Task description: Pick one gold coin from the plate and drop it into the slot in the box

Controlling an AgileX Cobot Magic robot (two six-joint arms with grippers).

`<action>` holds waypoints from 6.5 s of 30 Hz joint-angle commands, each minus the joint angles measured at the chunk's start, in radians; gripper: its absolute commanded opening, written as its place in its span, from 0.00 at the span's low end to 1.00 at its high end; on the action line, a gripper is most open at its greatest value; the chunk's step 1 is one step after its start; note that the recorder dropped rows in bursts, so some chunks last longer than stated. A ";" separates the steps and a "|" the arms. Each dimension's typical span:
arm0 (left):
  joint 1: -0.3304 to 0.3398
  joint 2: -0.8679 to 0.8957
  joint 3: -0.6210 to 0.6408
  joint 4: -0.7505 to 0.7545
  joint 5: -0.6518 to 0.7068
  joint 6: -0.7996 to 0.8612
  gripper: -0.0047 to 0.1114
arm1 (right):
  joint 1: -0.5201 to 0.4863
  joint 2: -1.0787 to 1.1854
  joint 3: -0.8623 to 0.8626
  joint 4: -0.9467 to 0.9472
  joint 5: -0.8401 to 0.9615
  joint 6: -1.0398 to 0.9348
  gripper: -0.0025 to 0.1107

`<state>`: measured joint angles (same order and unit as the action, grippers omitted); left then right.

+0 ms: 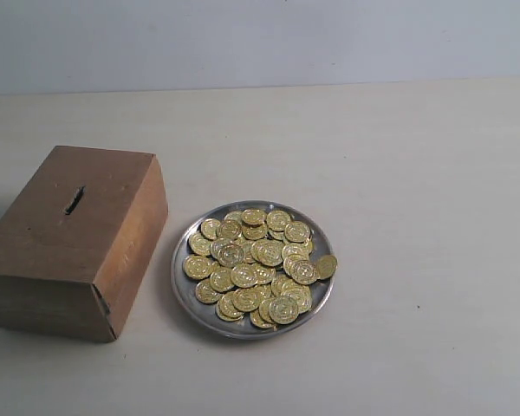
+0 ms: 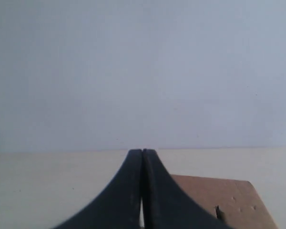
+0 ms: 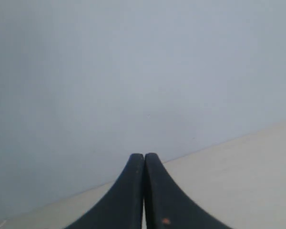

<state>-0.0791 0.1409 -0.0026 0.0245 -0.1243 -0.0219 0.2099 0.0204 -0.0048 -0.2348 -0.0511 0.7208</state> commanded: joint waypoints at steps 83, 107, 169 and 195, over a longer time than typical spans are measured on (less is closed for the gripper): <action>0.048 -0.141 0.003 -0.142 0.472 0.036 0.04 | -0.198 -0.005 0.005 -0.003 -0.023 -0.001 0.02; 0.048 -0.141 0.003 -0.142 0.479 0.043 0.04 | -0.198 -0.005 0.005 -0.005 -0.024 -0.001 0.02; 0.048 -0.141 0.003 -0.142 0.480 0.045 0.04 | -0.198 -0.020 0.005 0.259 0.328 -0.721 0.02; 0.048 -0.141 0.003 -0.142 0.480 0.045 0.04 | -0.198 -0.020 0.005 0.261 0.328 -0.721 0.02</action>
<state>-0.0306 0.0057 0.0009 -0.1153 0.3586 0.0223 0.0169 0.0061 -0.0048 0.0326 0.2758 0.0085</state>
